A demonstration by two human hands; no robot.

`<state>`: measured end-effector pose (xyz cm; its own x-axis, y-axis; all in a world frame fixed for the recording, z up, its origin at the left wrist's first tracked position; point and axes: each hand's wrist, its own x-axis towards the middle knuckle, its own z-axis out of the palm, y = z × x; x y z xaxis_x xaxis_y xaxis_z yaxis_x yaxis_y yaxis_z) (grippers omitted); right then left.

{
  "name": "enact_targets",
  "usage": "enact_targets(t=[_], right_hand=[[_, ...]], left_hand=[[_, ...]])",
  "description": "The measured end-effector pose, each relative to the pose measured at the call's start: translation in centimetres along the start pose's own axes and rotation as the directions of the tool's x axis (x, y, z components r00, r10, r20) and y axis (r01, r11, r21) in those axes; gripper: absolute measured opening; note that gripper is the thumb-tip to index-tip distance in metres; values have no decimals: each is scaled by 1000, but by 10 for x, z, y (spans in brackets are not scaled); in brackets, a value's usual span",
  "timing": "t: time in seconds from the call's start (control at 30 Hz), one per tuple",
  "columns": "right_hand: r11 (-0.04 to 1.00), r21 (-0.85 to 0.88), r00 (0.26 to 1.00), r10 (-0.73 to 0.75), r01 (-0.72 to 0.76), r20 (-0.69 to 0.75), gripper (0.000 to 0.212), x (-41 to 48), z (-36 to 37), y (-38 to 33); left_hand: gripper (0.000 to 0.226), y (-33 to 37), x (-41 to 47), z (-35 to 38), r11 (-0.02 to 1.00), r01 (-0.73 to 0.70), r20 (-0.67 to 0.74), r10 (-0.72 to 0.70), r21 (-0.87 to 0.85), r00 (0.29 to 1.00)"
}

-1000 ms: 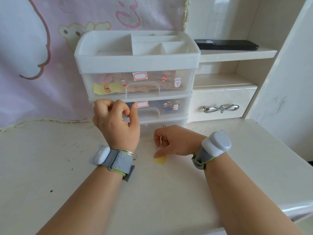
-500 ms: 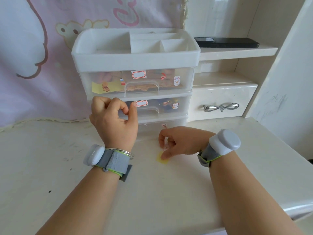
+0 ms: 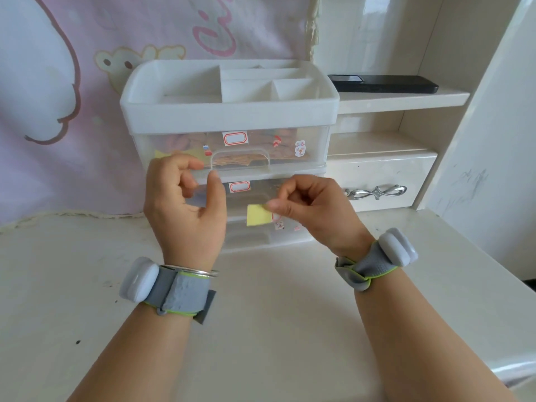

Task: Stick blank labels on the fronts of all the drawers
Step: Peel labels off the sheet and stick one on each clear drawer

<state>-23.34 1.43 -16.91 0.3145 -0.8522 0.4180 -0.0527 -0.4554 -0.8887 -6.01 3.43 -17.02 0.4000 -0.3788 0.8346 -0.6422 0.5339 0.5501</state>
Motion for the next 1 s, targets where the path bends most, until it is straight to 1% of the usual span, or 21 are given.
enact_targets(t=[0.07,0.13,0.23,0.3,0.37,0.47,0.6,0.67,0.73,0.83,0.97,1.0], right_hand=[[991,130,992,-26,42,-121,19,1,3,-3],[982,180,984,-20,53,-177,20,1,6,-5],[990,137,983,-14,40,-185,25,0,10,-4],[992,122,981,0,24,-192,26,-1,11,-5],[992,123,980,16,9,-199,27,-1,11,-6],[991,136,987,6,16,-158,29,-2,10,-9],[991,123,990,-34,51,-135,27,-3,10,-9],[989,140,992,-37,55,-124,25,-3,12,-9],[985,161,995,-40,54,-94,27,-4,12,-9],[975,207,995,-72,86,-76,29,-5,12,-10],[963,200,981,-163,182,-108,9,-3,11,-9],[963,198,982,-162,180,-101,10,-3,11,-9]], left_hand=[[10,5,2,-2,999,-19,6,19,-30,1000],[19,8,3,-3,997,-9,63,14,-82,998],[24,10,2,-1,985,33,217,4,-167,976],[26,12,0,0,983,30,309,28,-182,950],[29,12,-2,1,982,14,361,55,-186,931],[25,10,-2,1,979,25,359,50,-201,932],[31,9,-1,1,932,181,377,-53,-313,925],[23,11,0,0,911,238,407,-87,-338,909],[12,12,1,-1,906,245,432,-79,-345,898],[12,13,0,-1,899,244,423,-75,-363,903],[15,13,3,-1,848,351,420,-172,-397,891],[16,13,4,-2,833,381,420,-202,-400,885]])
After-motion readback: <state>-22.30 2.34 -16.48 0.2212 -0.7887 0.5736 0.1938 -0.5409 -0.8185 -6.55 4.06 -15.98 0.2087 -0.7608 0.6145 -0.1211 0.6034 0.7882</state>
